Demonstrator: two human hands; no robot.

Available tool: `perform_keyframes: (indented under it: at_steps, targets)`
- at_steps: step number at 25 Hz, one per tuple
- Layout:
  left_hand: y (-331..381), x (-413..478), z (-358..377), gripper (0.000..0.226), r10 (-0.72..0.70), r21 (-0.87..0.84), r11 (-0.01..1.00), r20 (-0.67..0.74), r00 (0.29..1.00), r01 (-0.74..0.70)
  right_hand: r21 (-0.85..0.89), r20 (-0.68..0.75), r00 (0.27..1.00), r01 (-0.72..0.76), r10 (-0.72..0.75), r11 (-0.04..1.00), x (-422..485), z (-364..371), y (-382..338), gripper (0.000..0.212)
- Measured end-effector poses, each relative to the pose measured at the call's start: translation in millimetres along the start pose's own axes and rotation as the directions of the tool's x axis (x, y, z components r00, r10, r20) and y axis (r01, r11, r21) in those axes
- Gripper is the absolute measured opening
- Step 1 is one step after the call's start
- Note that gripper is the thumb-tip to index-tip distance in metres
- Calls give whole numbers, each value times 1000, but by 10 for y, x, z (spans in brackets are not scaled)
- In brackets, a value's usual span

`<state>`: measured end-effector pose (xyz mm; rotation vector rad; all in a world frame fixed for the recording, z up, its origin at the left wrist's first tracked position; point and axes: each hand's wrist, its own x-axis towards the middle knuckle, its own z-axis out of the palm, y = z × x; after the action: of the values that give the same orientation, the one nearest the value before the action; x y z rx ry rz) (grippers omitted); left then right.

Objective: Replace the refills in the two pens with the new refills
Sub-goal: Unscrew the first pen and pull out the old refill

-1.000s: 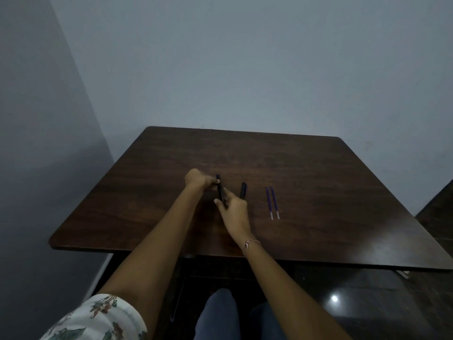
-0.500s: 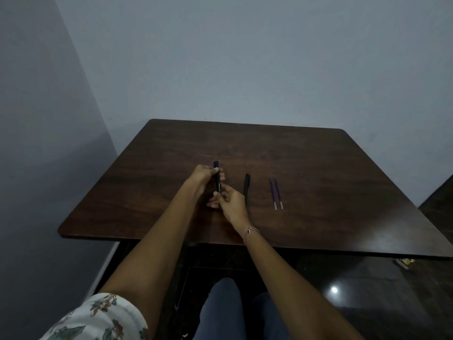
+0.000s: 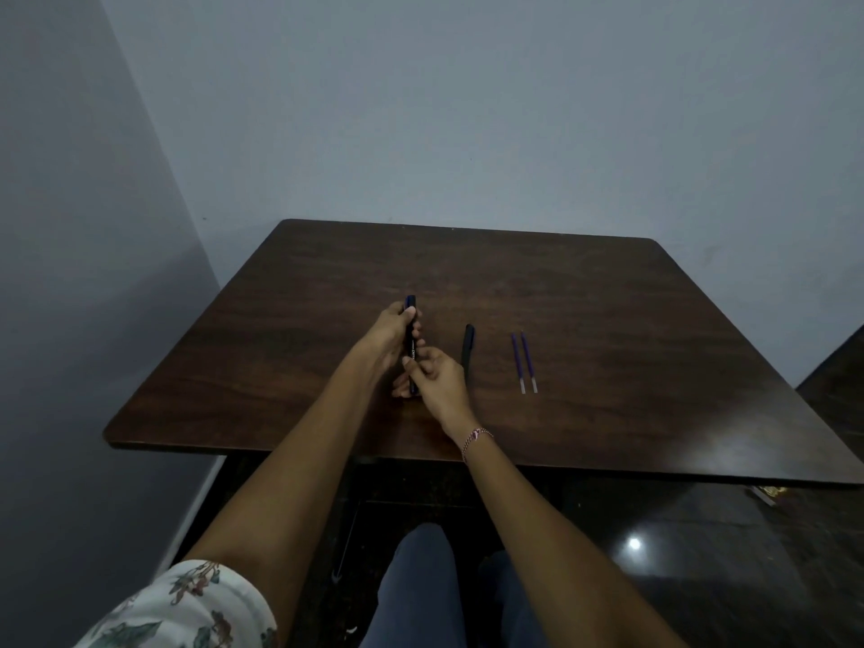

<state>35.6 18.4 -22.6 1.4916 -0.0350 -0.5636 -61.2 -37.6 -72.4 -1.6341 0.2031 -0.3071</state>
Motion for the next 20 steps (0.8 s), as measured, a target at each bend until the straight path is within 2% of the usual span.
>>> perform_keyframes:
  at_steps: [5, 11, 14, 18, 20]
  targets:
    - [54, -31, 156, 29, 39, 51, 998, -8, 999, -39, -27, -118, 993, -3, 0, 1000, 12, -17, 23, 6]
    - [28, -66, 94, 25, 106, -33, 994, -49, 993, -107, -51, -109, 994, 22, -27, 998, 29, 0, 53, 6]
    - [77, -63, -36, 23, 151, 9, 989, -67, 986, -151, -101, -111, 990, 81, -92, 992, 26, 19, 81, 8]
    - [186, 28, -142, 19, 209, -10, 976, -237, 949, -218, -183, -90, 986, 123, -141, 975, 10, 21, 70, 24]
    - [167, 88, -207, 17, 203, 63, 979, -345, 916, -193, -218, -107, 982, 130, -156, 967, -2, 12, 55, 28]
